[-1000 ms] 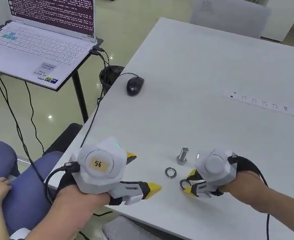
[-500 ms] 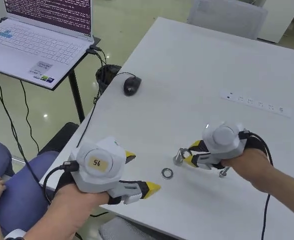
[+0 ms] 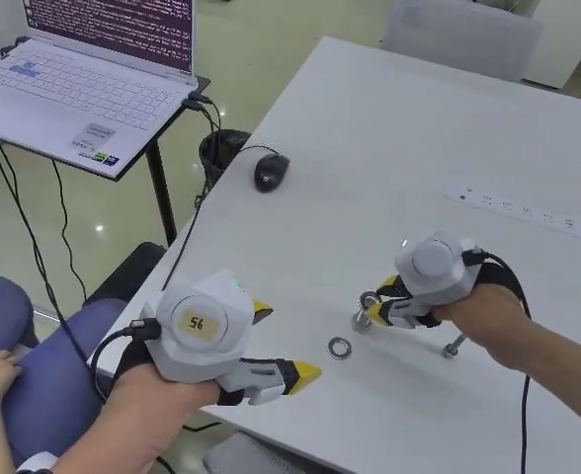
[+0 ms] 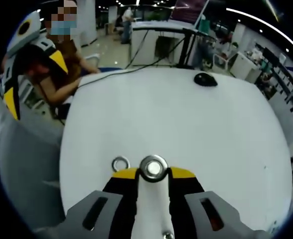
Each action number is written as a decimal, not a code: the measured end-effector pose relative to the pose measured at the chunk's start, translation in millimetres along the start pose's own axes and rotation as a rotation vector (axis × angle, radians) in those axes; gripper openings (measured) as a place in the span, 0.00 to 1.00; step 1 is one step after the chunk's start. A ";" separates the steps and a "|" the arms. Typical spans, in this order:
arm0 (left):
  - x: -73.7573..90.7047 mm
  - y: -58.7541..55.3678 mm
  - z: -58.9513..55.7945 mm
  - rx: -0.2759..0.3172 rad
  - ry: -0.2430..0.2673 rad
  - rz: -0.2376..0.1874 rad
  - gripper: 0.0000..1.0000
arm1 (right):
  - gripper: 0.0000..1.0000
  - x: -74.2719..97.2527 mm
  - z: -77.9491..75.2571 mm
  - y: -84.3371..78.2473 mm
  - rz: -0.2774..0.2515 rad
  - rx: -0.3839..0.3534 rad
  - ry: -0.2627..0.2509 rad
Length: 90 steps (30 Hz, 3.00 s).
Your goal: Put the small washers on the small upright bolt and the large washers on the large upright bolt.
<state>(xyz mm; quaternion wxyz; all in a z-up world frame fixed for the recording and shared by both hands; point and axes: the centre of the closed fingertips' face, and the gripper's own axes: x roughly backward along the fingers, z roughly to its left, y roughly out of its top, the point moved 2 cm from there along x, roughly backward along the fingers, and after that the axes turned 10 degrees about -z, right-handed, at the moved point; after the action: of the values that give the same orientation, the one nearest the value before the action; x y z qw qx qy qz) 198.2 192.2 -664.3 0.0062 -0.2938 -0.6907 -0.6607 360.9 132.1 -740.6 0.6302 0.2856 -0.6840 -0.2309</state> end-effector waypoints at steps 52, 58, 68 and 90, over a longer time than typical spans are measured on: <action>7.3 -0.4 4.2 -0.003 0.030 0.003 0.57 | 0.24 -38.3 5.1 -36.5 0.123 -0.114 0.004; 8.4 -3.0 3.5 0.000 0.031 0.004 0.57 | 0.23 -27.6 12.2 -43.9 0.129 -0.146 -0.007; 7.1 -3.5 -0.9 -0.005 0.021 0.002 0.57 | 0.21 -24.2 43.7 -57.9 0.141 -0.145 0.060; 13.3 -3.6 2.8 0.001 0.039 -0.002 0.57 | 0.29 -51.4 57.0 -33.5 0.135 -0.038 0.118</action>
<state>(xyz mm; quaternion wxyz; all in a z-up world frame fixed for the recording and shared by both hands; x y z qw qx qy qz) 186.7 200.2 -662.7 0.0194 -0.2801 -0.6911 -0.6660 309.8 140.2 -806.4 0.6888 0.2401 -0.6589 -0.1836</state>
